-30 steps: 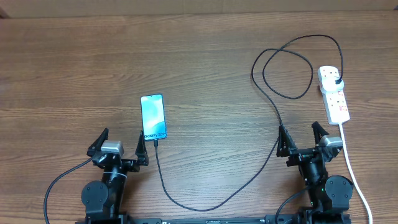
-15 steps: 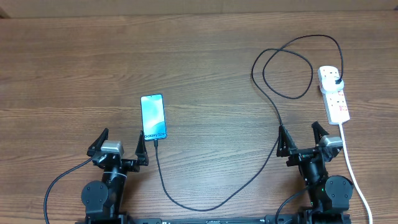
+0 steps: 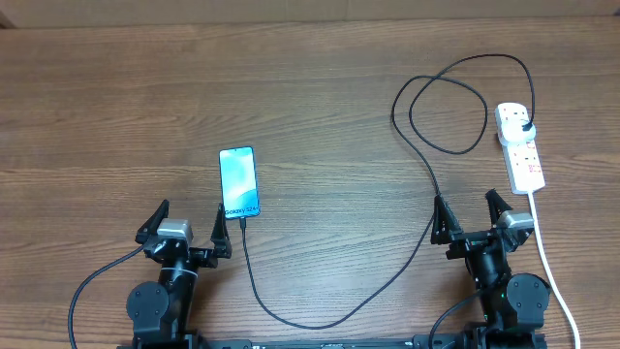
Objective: Plug charger to phone and switch on socket
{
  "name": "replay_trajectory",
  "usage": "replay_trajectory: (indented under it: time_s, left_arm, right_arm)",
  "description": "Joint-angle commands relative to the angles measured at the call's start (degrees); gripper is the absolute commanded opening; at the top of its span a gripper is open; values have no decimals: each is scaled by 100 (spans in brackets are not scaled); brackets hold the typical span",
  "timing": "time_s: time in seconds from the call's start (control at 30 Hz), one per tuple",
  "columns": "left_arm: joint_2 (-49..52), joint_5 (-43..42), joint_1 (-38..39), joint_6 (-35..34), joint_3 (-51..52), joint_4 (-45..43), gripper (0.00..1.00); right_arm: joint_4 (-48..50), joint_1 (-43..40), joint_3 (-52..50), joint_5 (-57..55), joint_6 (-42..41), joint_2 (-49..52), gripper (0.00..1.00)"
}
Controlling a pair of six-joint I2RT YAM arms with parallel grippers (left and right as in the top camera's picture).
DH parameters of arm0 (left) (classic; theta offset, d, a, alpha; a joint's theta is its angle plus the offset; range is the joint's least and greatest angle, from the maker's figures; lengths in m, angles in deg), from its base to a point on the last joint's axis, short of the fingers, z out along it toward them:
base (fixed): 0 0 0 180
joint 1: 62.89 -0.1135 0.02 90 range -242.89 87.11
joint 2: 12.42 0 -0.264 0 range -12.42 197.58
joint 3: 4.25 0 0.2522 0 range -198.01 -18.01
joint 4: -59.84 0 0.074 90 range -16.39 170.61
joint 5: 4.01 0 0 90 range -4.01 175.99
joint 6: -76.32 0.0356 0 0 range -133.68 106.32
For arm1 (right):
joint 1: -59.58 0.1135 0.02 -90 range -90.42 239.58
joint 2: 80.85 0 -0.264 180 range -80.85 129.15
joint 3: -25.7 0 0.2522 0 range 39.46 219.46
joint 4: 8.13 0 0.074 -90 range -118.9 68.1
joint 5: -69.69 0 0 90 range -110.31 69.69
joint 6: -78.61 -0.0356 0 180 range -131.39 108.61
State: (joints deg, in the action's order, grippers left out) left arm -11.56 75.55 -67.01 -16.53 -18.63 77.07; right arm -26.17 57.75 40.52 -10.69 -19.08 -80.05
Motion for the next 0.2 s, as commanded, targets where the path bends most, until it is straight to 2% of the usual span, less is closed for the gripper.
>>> replay_trajectory:
  time_s: [0.0,0.17]
  left_arm:
    - [-66,39,39,4,35,9,100]
    - [-66,39,39,4,35,9,100]
  right_arm:
    - [31,22,-61,-57,9,-63,100]
    - [28,22,-61,-57,9,-63,100]
